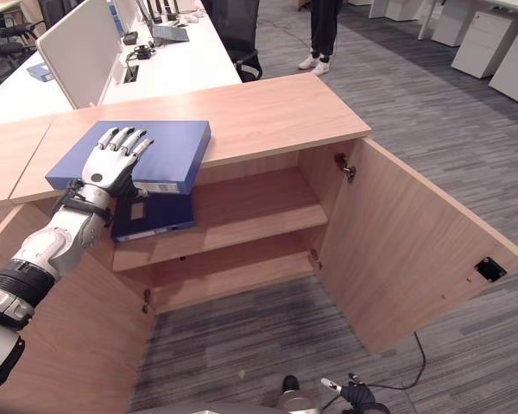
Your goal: Put the empty folder in the office cabinet
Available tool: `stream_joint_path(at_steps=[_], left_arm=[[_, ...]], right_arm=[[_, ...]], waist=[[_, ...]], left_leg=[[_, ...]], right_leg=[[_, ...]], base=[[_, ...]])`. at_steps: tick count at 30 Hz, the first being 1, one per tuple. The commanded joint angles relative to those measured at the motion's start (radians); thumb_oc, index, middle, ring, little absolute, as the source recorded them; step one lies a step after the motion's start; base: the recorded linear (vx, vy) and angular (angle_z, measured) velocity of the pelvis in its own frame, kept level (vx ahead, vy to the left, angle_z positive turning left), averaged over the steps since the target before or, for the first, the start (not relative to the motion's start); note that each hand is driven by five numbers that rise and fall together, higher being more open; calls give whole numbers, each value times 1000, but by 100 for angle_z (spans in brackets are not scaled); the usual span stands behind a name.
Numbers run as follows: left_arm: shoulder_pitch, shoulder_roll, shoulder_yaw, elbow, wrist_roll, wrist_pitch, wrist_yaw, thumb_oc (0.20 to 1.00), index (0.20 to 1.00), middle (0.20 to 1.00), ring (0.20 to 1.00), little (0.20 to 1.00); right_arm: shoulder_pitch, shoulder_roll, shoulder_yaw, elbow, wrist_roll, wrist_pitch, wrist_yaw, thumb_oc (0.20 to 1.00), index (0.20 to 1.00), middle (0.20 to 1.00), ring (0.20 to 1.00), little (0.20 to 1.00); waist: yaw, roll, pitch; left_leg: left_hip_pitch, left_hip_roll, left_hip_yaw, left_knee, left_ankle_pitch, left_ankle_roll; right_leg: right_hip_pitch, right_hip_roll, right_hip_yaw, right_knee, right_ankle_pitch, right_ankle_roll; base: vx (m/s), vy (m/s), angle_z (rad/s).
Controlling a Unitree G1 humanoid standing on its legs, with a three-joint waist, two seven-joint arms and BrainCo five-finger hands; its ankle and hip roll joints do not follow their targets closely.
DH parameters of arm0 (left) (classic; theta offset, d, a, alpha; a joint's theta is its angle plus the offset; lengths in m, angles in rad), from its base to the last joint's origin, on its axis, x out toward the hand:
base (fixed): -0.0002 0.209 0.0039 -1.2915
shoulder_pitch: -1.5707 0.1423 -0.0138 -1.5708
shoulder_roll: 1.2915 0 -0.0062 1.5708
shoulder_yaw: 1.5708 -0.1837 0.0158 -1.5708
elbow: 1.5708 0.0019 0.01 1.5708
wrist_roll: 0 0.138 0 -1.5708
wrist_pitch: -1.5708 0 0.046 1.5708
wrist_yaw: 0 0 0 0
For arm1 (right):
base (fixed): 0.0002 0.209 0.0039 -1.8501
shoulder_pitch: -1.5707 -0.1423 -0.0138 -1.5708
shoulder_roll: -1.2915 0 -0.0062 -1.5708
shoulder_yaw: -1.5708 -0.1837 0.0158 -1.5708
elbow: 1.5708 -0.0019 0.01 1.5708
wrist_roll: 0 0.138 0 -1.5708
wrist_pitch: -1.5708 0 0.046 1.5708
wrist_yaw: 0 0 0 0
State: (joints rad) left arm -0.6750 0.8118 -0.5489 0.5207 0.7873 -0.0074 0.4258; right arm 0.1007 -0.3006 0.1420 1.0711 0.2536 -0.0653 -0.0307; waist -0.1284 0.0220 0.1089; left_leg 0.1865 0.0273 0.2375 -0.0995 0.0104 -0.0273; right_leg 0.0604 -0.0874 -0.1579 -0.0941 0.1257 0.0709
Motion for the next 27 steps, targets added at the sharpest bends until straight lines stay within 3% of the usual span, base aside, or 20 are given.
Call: stream_joint_path(at_steps=[1,27], left_arm=[[-144,-5,57,78,-56,22,47,1000,1000,1000,1000,1000],[-179,-13,-5,272,-67,31,45,1000,1000,1000,1000,1000]], right_arm=[[-53,-26,-6,35,5,-32,-13,1000,1000,1000,1000,1000],[-41,-47,24,10,-28,-47,-18,1000,1000,1000,1000,1000]], waist=[[-4,-1,11],[-24,-15,9]], left_leg=[[26,68,-24,12,-73,-98],[55,69,-6,12,-84,-96]], right_leg=[[81,-74,-10,16,-125,146],[93,-68,7,19,-131,146]], base=[[0,0,0],[0,0,0]])
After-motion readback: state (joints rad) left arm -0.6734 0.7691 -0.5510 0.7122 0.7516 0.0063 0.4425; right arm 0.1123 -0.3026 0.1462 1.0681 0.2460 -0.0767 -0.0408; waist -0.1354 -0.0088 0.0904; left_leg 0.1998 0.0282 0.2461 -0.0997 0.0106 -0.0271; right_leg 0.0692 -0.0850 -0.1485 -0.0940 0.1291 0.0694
